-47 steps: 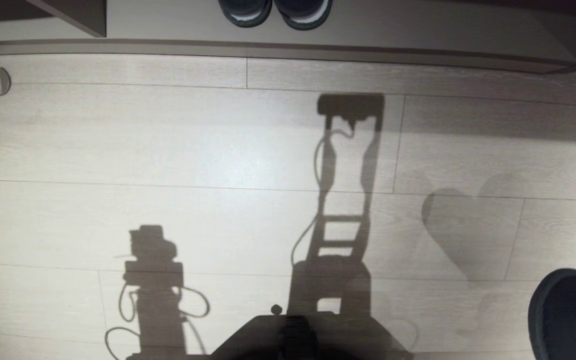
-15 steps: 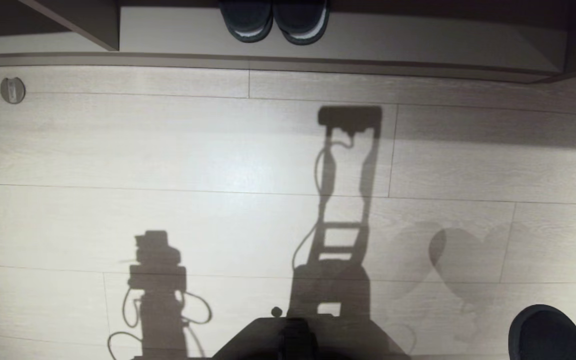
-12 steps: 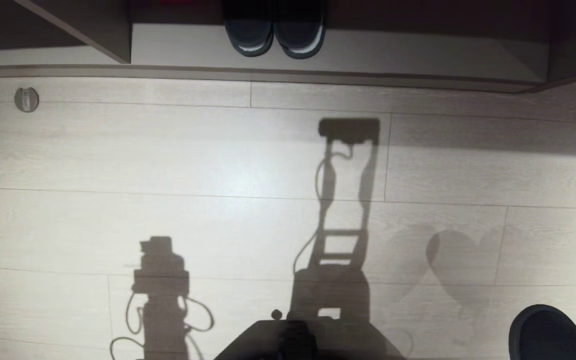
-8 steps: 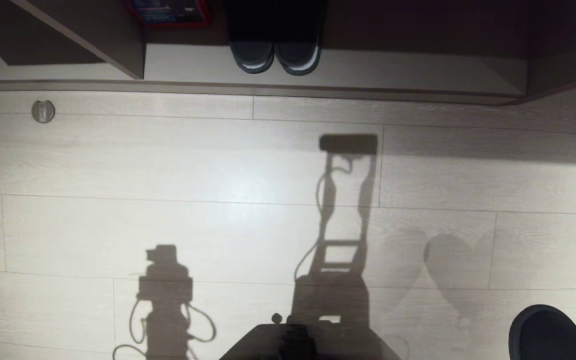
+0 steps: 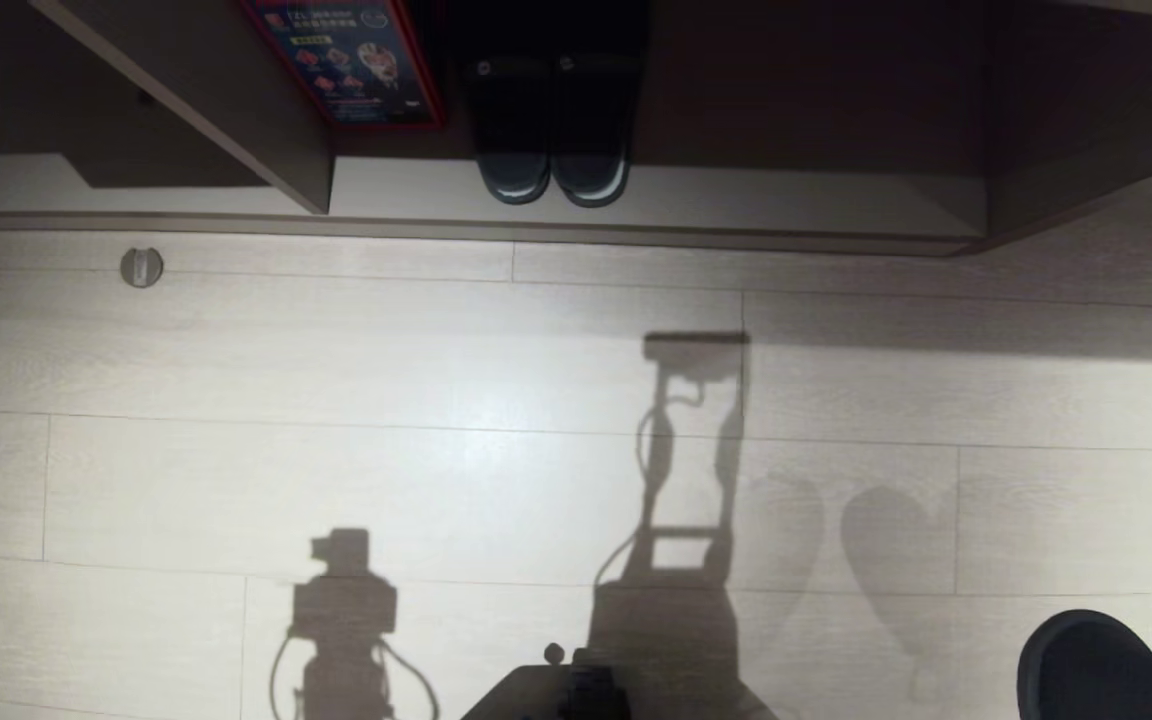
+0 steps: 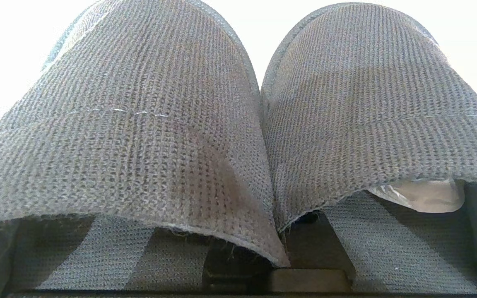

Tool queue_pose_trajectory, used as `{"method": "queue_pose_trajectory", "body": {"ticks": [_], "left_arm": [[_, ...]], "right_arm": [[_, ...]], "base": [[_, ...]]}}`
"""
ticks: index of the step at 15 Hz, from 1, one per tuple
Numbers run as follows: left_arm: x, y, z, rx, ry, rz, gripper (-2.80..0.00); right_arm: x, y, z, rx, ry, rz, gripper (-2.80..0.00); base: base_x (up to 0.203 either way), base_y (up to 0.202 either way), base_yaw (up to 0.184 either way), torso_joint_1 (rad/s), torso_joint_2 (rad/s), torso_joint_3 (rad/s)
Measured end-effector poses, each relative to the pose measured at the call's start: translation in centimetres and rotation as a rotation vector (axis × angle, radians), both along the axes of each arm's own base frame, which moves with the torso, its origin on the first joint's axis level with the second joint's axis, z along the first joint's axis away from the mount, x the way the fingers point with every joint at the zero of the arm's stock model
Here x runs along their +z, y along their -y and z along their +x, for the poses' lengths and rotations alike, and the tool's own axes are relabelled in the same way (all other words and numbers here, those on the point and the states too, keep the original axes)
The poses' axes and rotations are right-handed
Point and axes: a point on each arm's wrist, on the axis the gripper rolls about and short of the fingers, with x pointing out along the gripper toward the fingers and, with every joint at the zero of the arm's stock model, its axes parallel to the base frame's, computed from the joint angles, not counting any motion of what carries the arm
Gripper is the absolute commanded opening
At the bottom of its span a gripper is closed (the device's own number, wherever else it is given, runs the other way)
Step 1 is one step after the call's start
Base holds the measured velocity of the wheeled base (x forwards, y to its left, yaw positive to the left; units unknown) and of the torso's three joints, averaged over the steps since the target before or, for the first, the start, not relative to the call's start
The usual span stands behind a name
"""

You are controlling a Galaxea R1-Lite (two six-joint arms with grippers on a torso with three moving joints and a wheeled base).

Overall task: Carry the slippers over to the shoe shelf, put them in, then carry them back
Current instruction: Place the slippers on the floor

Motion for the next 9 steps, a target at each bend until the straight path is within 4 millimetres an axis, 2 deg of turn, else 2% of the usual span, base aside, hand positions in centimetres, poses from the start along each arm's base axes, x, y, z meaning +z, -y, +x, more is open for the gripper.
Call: {"method": "queue_pose_trajectory", "body": {"ticks": [9], "left_arm": [[0.00, 0.00, 0.00, 0.000, 0.000, 0.000, -2.80]], "right_arm": [[0.00, 0.00, 0.01, -0.001, -0.001, 0.000, -2.80]], "base": [[0.000, 0.000, 0.000, 0.003, 0.00, 0.204]]}}
